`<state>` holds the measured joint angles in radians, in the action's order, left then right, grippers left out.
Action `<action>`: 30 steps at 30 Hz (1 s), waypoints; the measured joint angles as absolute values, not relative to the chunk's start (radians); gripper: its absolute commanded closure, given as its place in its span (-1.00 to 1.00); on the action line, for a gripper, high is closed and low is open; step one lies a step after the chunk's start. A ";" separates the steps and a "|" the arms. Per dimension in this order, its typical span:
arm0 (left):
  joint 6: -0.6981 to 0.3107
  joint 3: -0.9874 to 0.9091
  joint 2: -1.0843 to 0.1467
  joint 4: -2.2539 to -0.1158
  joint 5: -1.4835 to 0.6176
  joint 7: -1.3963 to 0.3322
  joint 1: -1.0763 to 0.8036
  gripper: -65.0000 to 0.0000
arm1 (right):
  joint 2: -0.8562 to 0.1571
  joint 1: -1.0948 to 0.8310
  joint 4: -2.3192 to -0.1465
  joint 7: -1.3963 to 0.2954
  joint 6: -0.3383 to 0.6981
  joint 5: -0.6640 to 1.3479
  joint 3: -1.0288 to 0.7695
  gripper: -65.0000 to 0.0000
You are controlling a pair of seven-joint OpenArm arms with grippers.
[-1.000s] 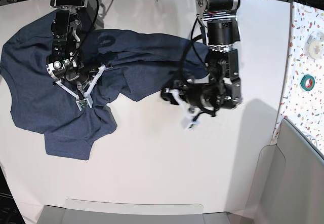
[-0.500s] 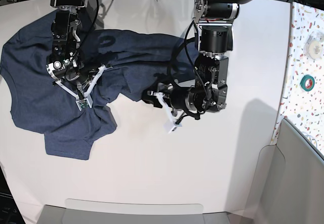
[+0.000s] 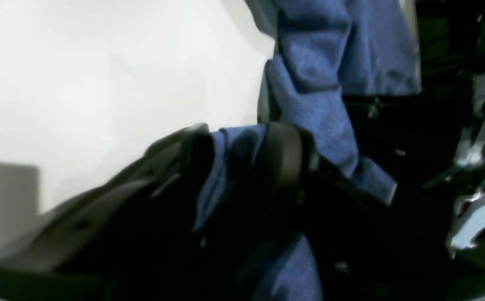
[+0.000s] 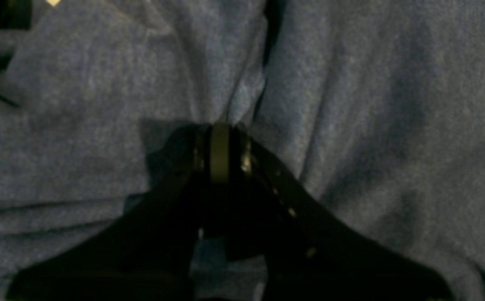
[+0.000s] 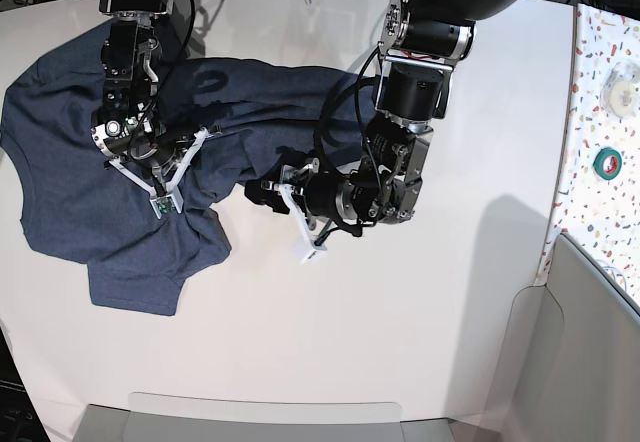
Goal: Layout the t-shirt on the table in an organized manner, then fold the t-shirt properly
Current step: 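Reach the left gripper to the folded-under fabric and grasp it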
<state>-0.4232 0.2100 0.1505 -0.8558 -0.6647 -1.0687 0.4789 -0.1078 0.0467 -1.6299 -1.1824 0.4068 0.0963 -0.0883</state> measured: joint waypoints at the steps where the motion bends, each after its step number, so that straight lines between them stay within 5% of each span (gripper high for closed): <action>1: -0.418 0.219 0.153 -0.856 -0.661 -1.071 0.477 0.92 | -0.108 0.047 -1.630 -1.183 0.407 0.096 -0.088 1.00; 10: -0.424 0.221 0.156 -0.856 -0.666 -1.071 0.469 1.00 | -0.083 0.022 -1.726 -1.243 0.405 0.076 -0.095 0.98; 21: -0.421 0.073 0.114 -0.882 -0.644 -1.072 0.469 1.00 | -0.007 0.007 -1.963 -1.241 0.405 0.076 -0.097 0.44; 30: -0.421 -0.128 0.011 -0.883 -0.648 -1.071 0.474 1.00 | -0.008 -0.039 -2.014 -1.242 0.404 0.066 -0.099 0.43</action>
